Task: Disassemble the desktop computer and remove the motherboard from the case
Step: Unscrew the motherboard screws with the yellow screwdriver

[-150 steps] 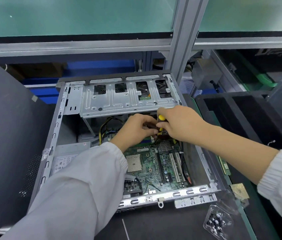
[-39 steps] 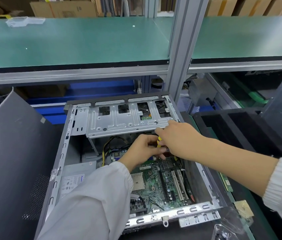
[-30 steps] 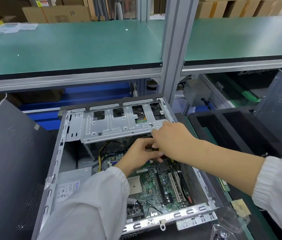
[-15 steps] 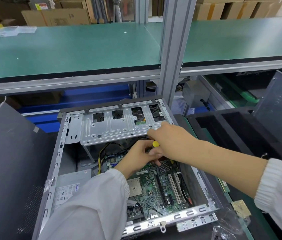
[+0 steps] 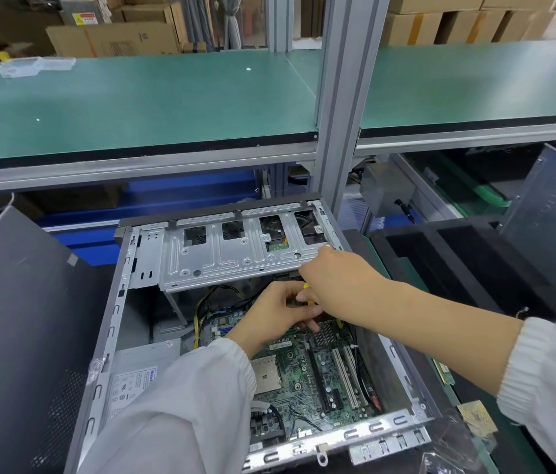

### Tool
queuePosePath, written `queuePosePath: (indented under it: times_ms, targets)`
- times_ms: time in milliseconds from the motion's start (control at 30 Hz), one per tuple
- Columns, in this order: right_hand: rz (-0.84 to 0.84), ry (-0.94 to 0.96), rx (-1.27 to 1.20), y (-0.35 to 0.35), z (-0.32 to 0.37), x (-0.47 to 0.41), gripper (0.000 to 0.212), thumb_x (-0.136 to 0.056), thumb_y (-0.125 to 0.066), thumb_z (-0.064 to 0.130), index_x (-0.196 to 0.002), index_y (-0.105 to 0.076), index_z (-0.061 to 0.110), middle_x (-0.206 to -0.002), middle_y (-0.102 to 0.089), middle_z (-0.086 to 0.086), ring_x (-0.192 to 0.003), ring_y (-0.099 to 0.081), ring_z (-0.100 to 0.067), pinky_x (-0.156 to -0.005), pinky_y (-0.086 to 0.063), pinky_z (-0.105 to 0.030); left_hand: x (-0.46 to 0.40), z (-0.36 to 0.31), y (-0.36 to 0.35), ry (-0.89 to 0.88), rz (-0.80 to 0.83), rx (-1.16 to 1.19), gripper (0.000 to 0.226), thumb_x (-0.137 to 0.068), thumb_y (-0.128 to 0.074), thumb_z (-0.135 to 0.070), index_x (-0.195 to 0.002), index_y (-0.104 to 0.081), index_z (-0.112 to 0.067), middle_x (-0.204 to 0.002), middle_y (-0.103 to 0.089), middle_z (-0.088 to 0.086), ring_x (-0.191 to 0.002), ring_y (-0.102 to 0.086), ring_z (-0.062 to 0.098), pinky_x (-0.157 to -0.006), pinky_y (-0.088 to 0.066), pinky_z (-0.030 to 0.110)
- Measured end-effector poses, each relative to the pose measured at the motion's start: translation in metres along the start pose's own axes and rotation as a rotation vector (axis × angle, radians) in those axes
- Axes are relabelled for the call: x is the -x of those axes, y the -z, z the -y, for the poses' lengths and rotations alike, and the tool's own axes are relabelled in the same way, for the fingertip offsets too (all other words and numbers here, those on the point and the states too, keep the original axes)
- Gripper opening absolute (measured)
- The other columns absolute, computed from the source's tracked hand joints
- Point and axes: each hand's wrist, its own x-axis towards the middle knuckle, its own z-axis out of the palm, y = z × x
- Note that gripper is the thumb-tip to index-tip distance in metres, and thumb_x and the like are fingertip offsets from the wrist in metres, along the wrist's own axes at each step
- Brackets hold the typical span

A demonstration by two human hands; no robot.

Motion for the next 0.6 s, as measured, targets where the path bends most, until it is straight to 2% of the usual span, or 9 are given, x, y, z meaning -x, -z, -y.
queuePosePath:
  times_ms: [100,200,300,367,433,500,533,600]
  targets:
    - [0.019,0.035,-0.078,0.0019,-0.0002,0.0035,0.022,-0.092,-0.055,0.022,-0.113,-0.055,0.015,-0.105,-0.053,-0.012,-0.072,-0.036,-0.019,-0.063,-0.035,-0.029,-0.0004,-0.0007,-0.0008,0.005,0.005,-0.003,0.009,-0.088,-0.064,-0.001,-0.085,-0.064,-0.01,-0.078,-0.071,-0.006,-0.066,-0.07,0.02,-0.082,-0.052,0.051]
    - [-0.013,-0.028,-0.078,0.001,0.0008,0.0028,0.036,-0.093,-0.051,0.044,-0.108,-0.058,0.011,-0.103,-0.054,-0.012,-0.078,-0.043,-0.021,-0.064,-0.035,-0.03,-0.0007,-0.0016,0.0005,0.0,0.014,-0.03,0.007,-0.089,-0.062,-0.001,-0.086,-0.063,-0.007,-0.081,-0.071,0.003,-0.067,-0.07,0.02,-0.081,-0.052,0.053]
    - [-0.019,-0.032,-0.014,-0.0031,0.0034,-0.001,0.026,-0.097,-0.05,0.03,-0.109,-0.058,0.009,-0.104,-0.055,-0.012,-0.088,-0.05,-0.023,-0.065,-0.036,-0.029,0.0001,-0.0012,0.0008,-0.001,0.001,-0.025,0.01,-0.089,-0.063,-0.001,-0.083,-0.063,-0.01,-0.079,-0.07,0.005,-0.067,-0.07,0.02,-0.081,-0.052,0.052]
    - [0.002,0.013,-0.087,-0.0046,0.0019,-0.0012,0.02,-0.093,-0.053,0.019,-0.112,-0.054,0.012,-0.088,-0.049,-0.006,-0.1,-0.049,-0.025,-0.061,-0.034,-0.027,0.0001,-0.0003,0.0005,0.003,-0.013,-0.025,0.007,-0.088,-0.064,-0.001,-0.085,-0.064,-0.007,-0.074,-0.07,0.001,-0.067,-0.07,0.02,-0.082,-0.052,0.051]
    - [0.009,0.011,-0.166,-0.0022,0.0,0.0015,0.023,-0.09,-0.058,0.026,-0.109,-0.053,0.013,-0.078,-0.04,-0.001,-0.091,-0.043,-0.021,-0.053,-0.027,-0.026,-0.0002,-0.0006,0.0005,0.007,-0.014,-0.038,0.001,-0.089,-0.064,-0.004,-0.087,-0.064,-0.003,-0.072,-0.07,0.003,-0.067,-0.07,0.02,-0.083,-0.052,0.049]
    - [-0.034,-0.055,-0.146,-0.001,0.0001,0.0036,0.037,-0.089,-0.056,0.046,-0.102,-0.054,0.012,-0.082,-0.043,-0.003,-0.072,-0.034,-0.018,-0.055,-0.028,-0.027,-0.0008,-0.001,0.0007,0.007,-0.018,-0.045,0.005,-0.089,-0.063,-0.004,-0.089,-0.062,0.002,-0.076,-0.069,0.01,-0.066,-0.07,0.019,-0.082,-0.052,0.049]
    - [-0.05,-0.085,-0.09,-0.0007,0.0012,0.0041,0.04,-0.091,-0.053,0.049,-0.1,-0.056,0.011,-0.086,-0.048,-0.004,-0.069,-0.034,-0.017,-0.057,-0.031,-0.027,-0.0006,-0.0013,0.0007,0.009,-0.018,-0.043,0.007,-0.09,-0.062,-0.003,-0.09,-0.062,0.004,-0.08,-0.069,0.016,-0.067,-0.07,0.02,-0.082,-0.052,0.049]
    - [-0.049,-0.089,-0.015,-0.0008,0.0052,0.0037,0.027,-0.095,-0.052,0.035,-0.104,-0.059,0.01,-0.099,-0.056,-0.008,-0.081,-0.047,-0.021,-0.063,-0.036,-0.029,0.0,-0.0011,0.0001,0.005,-0.015,-0.034,0.005,-0.09,-0.062,-0.003,-0.091,-0.064,0.001,-0.085,-0.07,0.018,-0.068,-0.07,0.02,-0.083,-0.053,0.046]
